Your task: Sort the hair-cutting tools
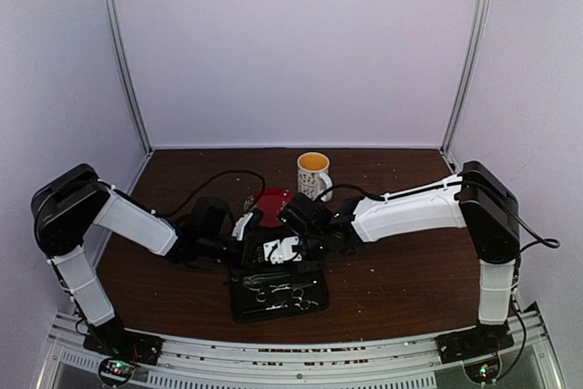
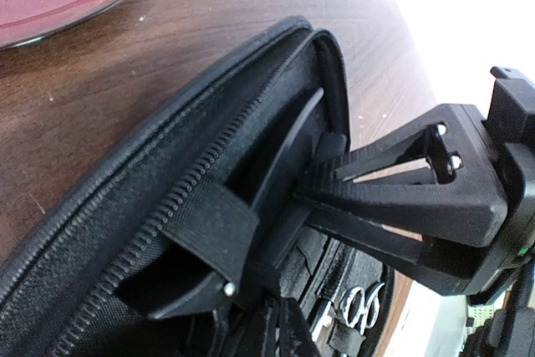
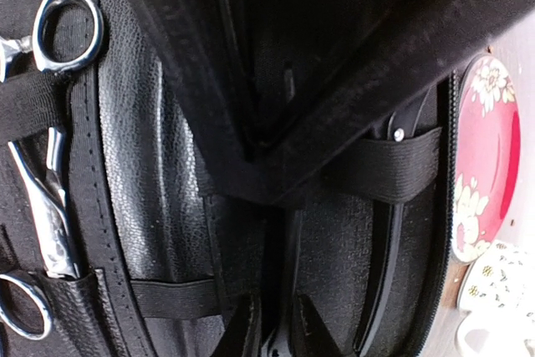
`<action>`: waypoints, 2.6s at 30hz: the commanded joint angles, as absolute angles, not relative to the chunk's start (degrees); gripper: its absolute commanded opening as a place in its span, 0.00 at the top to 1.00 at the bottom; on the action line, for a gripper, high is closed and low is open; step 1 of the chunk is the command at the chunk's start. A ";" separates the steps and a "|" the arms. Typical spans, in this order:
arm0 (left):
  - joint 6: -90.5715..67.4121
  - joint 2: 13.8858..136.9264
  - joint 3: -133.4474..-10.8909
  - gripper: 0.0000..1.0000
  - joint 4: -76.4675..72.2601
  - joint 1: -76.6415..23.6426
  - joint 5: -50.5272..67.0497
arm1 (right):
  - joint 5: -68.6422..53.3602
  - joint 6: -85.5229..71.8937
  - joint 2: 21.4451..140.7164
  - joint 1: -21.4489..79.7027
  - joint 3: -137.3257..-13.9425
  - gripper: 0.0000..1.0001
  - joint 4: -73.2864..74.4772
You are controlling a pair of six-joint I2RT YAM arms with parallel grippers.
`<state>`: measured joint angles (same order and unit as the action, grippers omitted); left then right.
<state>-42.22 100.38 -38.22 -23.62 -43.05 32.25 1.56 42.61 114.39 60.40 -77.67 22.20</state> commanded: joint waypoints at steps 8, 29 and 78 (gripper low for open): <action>-43.32 98.88 -38.12 1.00 -30.66 -42.80 35.25 | 2.55 42.80 115.92 61.09 -77.91 0.81 15.71; -32.58 73.41 -39.53 0.60 12.76 -37.86 6.99 | -1.91 31.17 101.23 57.17 -67.29 0.60 23.74; -38.64 91.55 -37.99 0.90 -7.81 -35.31 23.72 | -6.02 32.85 117.65 59.11 -83.52 0.83 26.28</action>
<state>-39.72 90.76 -36.10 -3.22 -34.15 19.40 -4.01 33.08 116.29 58.28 -80.27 29.82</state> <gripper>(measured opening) 0.127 0.151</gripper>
